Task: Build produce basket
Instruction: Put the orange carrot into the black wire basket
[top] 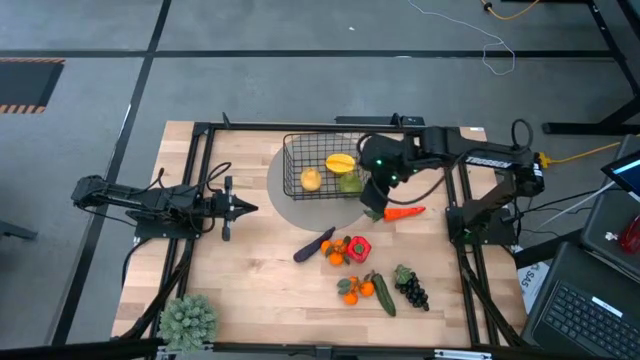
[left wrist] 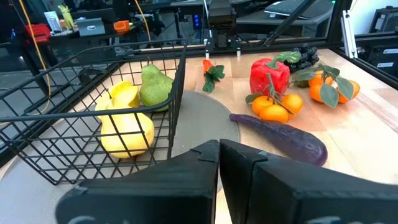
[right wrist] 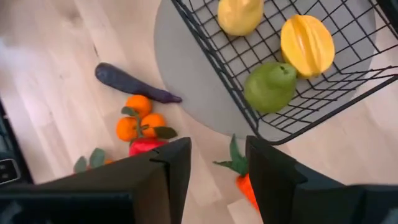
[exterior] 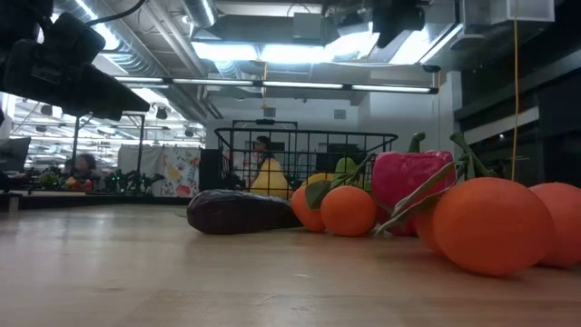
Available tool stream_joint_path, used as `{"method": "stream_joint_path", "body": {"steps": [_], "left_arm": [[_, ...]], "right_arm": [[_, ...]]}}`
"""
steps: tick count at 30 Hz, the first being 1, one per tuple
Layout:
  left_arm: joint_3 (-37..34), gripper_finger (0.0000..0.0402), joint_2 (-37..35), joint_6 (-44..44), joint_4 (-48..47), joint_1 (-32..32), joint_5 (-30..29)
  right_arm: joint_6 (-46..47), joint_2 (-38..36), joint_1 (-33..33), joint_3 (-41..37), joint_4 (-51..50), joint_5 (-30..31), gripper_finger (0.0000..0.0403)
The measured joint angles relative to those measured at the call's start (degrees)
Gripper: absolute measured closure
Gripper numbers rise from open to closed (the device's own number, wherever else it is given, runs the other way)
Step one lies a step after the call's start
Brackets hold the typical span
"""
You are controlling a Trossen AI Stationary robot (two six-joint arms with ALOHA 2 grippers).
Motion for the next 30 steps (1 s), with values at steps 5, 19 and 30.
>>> {"method": "stream_joint_path", "body": {"steps": [5, 19, 30], "left_arm": [[0.0, 0.0398, 0.02, -0.02, 0.01, 0.01, 0.0], [-0.01, 0.0398, 0.01, -0.02, 0.01, -0.01, -0.02], [0.0, 0.0398, 0.0, -0.02, 0.01, -0.01, -0.04]], "right_arm": [[0.23, -2.07, 2.2, 0.01, -1.08, -0.04, 0.0261], [-1.5, -6.5, 6.19, 0.07, -6.65, 5.2, 0.0261], [-0.96, -6.69, 6.18, 0.07, -6.36, 21.47, 0.0261]]}}
